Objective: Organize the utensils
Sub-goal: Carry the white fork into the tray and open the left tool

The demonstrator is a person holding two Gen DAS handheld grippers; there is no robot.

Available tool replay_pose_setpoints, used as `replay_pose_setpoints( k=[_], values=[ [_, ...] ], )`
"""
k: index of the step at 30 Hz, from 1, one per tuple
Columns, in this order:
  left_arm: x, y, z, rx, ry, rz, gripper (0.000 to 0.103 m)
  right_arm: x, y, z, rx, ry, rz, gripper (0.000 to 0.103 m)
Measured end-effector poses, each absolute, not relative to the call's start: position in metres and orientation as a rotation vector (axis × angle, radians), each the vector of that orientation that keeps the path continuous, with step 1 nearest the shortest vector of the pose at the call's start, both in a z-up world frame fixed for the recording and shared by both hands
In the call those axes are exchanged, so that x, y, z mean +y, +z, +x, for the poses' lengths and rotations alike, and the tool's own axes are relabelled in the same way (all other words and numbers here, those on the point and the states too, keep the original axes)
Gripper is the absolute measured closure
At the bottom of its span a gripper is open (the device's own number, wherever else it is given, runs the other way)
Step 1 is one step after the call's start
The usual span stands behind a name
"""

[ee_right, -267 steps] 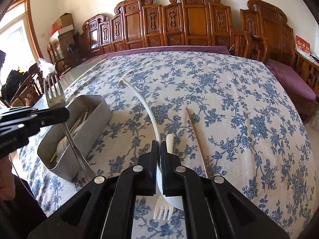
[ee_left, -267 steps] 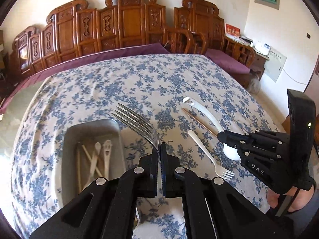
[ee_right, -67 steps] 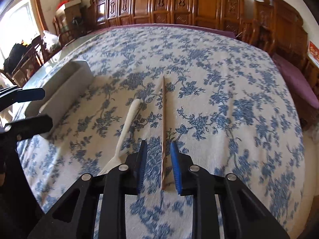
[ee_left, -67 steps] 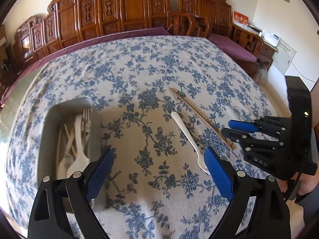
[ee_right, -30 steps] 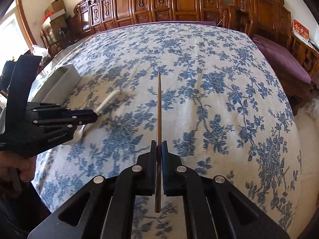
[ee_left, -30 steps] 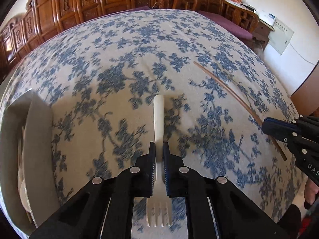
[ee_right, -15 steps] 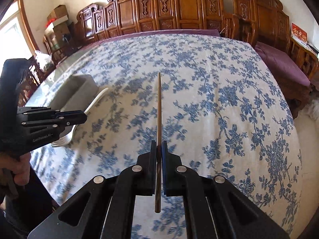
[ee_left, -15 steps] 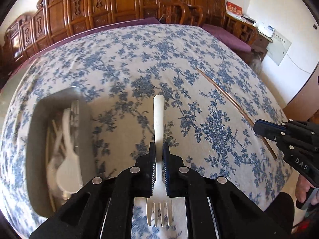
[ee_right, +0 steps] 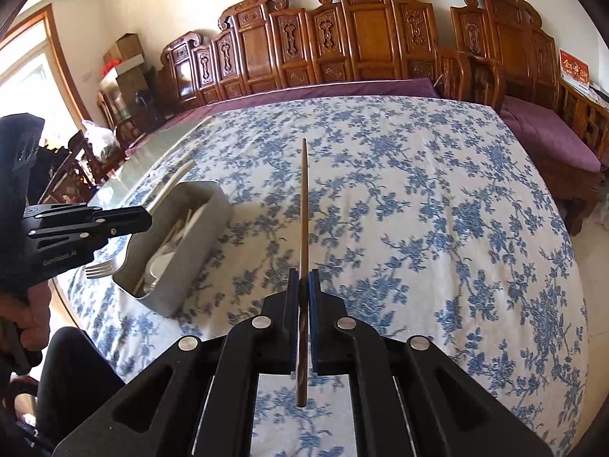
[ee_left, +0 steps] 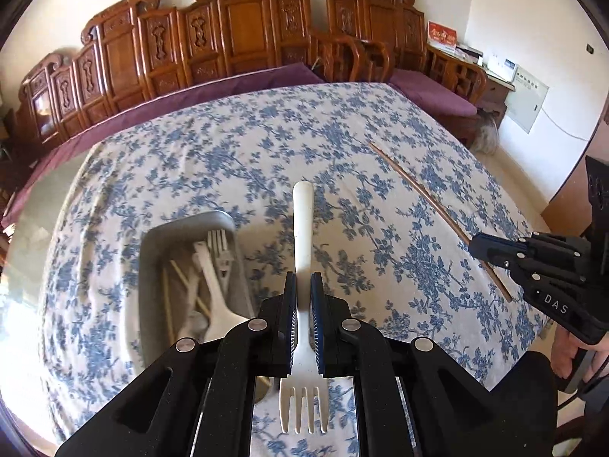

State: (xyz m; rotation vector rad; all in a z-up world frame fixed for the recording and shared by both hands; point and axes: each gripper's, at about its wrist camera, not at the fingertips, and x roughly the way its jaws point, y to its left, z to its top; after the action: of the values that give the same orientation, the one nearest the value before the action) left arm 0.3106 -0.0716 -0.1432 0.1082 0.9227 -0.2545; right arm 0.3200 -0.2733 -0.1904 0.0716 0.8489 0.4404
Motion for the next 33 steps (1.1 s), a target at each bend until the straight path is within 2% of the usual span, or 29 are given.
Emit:
replay_pose_setpoints(
  k=[9,33],
  values=[
    [-0.036,-0.145,0.318,0.925,-0.235,0.080,0.096,-0.248,-0.186,0.316,0.843,0.482,0.070,0.097],
    [0.029,-0.225,0.366,1.079,-0.126,0.009,0.096,-0.190,-0.204,0.313,0.911,0.549,0.055,0.097]
  ],
)
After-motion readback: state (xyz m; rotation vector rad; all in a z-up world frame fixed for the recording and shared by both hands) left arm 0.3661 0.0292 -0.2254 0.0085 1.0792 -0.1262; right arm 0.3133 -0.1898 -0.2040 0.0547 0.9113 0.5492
